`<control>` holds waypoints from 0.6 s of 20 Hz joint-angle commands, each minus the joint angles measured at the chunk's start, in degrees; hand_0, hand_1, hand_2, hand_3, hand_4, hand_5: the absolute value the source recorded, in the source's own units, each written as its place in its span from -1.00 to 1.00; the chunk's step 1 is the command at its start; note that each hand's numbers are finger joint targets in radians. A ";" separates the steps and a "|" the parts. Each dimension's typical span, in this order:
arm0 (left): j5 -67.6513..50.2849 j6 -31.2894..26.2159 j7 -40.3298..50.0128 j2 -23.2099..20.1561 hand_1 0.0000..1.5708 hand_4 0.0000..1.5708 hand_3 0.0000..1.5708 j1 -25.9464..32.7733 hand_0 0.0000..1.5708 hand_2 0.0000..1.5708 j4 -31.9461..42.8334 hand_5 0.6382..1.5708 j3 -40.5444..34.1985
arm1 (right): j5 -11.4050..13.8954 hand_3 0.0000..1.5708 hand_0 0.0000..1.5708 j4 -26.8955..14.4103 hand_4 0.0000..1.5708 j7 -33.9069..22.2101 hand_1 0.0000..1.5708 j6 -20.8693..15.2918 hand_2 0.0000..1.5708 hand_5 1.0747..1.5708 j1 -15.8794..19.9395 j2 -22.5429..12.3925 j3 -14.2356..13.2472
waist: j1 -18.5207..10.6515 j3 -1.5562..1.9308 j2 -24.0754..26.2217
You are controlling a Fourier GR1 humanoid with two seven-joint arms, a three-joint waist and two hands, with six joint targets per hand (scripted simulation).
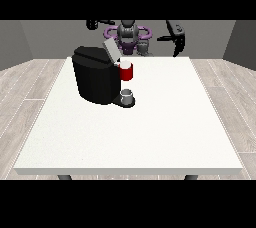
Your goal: Insert the coffee pod into the coffee machine and close the lid
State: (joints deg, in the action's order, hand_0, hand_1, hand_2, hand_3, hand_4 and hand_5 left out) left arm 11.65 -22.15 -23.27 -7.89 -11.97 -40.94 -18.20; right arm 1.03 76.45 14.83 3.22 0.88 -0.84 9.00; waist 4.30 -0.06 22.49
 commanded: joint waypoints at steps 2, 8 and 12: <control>-1.21 -0.77 0.41 0.41 -1.00 -0.64 -1.00 3.03 -1.00 -1.00 -3.44 1.00 0.62 | 3.53 -1.00 -1.00 10.29 -0.75 -5.38 -1.00 -3.35 -1.00 1.00 1.52 -0.11 2.20 | -1.67 0.05 -0.52; -3.22 0.47 -5.62 1.42 -1.00 -0.84 -1.00 1.63 -1.00 -1.00 -9.42 1.00 1.69 | 5.90 -1.00 -1.00 14.86 -0.43 -5.10 -1.00 -8.12 -1.00 1.00 3.25 0.81 5.81 | -2.95 0.05 -13.07; -5.06 -2.27 -4.66 1.32 -1.00 -0.72 -1.00 3.28 -1.00 -1.00 -13.03 1.00 3.19 | 5.76 -1.00 -1.00 15.29 -0.63 -8.22 -1.00 -8.18 -1.00 1.00 8.97 0.20 0.66 | -5.83 0.06 -16.52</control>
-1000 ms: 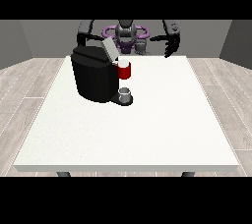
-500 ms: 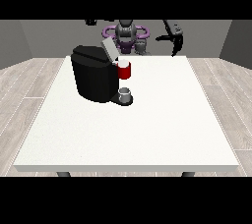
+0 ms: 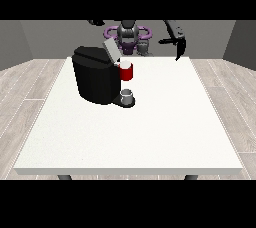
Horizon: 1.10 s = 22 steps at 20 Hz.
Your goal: Insert the coffee pod into the coffee machine and close the lid
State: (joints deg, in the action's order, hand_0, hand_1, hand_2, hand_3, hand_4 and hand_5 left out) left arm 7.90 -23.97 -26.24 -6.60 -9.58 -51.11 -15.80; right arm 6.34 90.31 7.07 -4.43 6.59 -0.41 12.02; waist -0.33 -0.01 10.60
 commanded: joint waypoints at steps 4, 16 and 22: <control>-2.23 -0.10 3.15 2.69 -1.00 -0.76 -1.00 0.63 -1.00 -1.00 -7.80 1.00 3.11 | 4.24 -1.00 -1.00 -2.54 -0.66 -2.99 -1.00 -4.83 -1.00 1.00 7.45 -0.99 -3.21 | -4.17 0.02 -4.61; -2.17 -0.08 -0.95 1.40 -1.00 -0.55 -1.00 6.00 -1.00 -1.00 -15.71 1.00 6.64 | 3.92 -1.00 -1.00 -14.58 -0.47 -0.71 -1.00 -7.47 -1.00 1.00 17.96 -1.04 -10.56 | -6.00 0.01 -10.01; -4.54 -2.60 2.33 0.58 -1.00 -0.61 -1.00 4.00 -1.00 -1.00 -18.88 1.00 6.99 | 0.61 -1.00 -1.00 -21.99 -0.48 1.42 -1.00 -5.11 -1.00 1.00 25.03 -5.44 -17.15 | -8.55 0.02 -14.43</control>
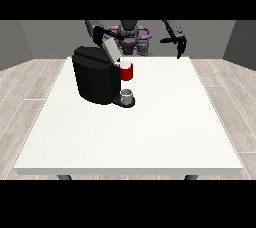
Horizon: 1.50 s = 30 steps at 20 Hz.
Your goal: Insert the coffee pod into the coffee machine and close the lid
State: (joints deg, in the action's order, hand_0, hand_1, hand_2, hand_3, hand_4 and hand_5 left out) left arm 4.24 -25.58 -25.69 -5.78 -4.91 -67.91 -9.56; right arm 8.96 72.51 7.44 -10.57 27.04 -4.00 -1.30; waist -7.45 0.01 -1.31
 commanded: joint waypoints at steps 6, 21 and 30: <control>-0.93 0.70 -0.10 -0.68 -1.00 -0.53 -1.00 0.73 -1.00 -1.00 -1.51 1.00 0.37 | -1.57 -1.00 -1.00 -9.78 -0.46 3.21 -1.00 0.00 -1.00 1.00 7.25 -1.19 -4.16 | -0.66 -0.01 -2.63; -1.01 2.94 -1.49 -0.69 -1.00 -0.51 -1.00 -4.60 -1.00 -1.00 2.49 1.00 0.01 | 1.32 -1.00 -1.00 -12.01 -0.50 2.90 -1.00 -2.05 -1.00 1.00 12.39 1.95 -0.95 | -1.47 -0.02 -5.72; -3.17 -1.68 -5.08 -4.44 -1.00 -0.54 -1.00 -4.78 -1.00 -1.00 7.59 1.00 -1.85 | 4.39 -1.00 -1.00 -14.16 -0.44 0.42 -1.00 -4.52 -1.00 1.00 18.32 3.79 1.34 | -2.75 -0.04 -6.17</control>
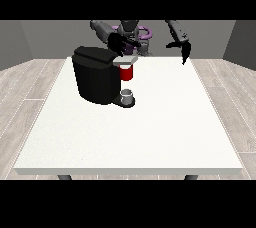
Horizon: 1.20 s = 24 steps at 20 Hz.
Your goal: Insert the coffee pod into the coffee machine and close the lid
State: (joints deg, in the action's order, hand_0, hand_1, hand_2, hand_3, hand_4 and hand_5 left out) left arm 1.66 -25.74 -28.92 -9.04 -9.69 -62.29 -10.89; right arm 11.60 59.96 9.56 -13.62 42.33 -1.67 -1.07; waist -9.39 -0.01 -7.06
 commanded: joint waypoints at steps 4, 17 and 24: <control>-2.08 -2.32 -2.59 -2.98 -1.00 -0.51 -1.00 -4.32 -1.00 -1.00 5.76 1.00 -2.64 | 2.67 -1.00 -1.00 -1.77 -0.50 -3.28 -1.00 -3.29 -1.00 1.00 7.47 1.61 3.93 | -1.04 -0.03 -2.62; -1.87 -2.99 -1.52 -3.33 -1.00 -0.55 -1.00 -7.27 -1.00 -1.00 10.16 1.00 -1.58 | -0.45 -1.00 -1.00 -1.88 -0.44 -4.72 -1.00 -4.06 -1.00 1.00 10.22 1.66 11.90 | -2.36 -0.01 0.11; 1.35 -1.45 -8.47 -0.71 -1.00 -0.79 -1.00 -2.14 -1.00 -1.00 9.46 1.00 1.59 | -0.72 -1.00 -1.00 -2.19 -0.33 3.37 -1.00 1.48 -1.00 1.00 3.72 1.66 17.84 | -2.26 -0.01 -0.37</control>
State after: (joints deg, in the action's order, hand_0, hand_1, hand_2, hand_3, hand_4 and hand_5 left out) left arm 2.26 -26.37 -33.47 -9.37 -13.86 -54.31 -9.68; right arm 11.47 56.57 9.80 -14.79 49.21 0.00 12.21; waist -12.01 -0.01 -7.43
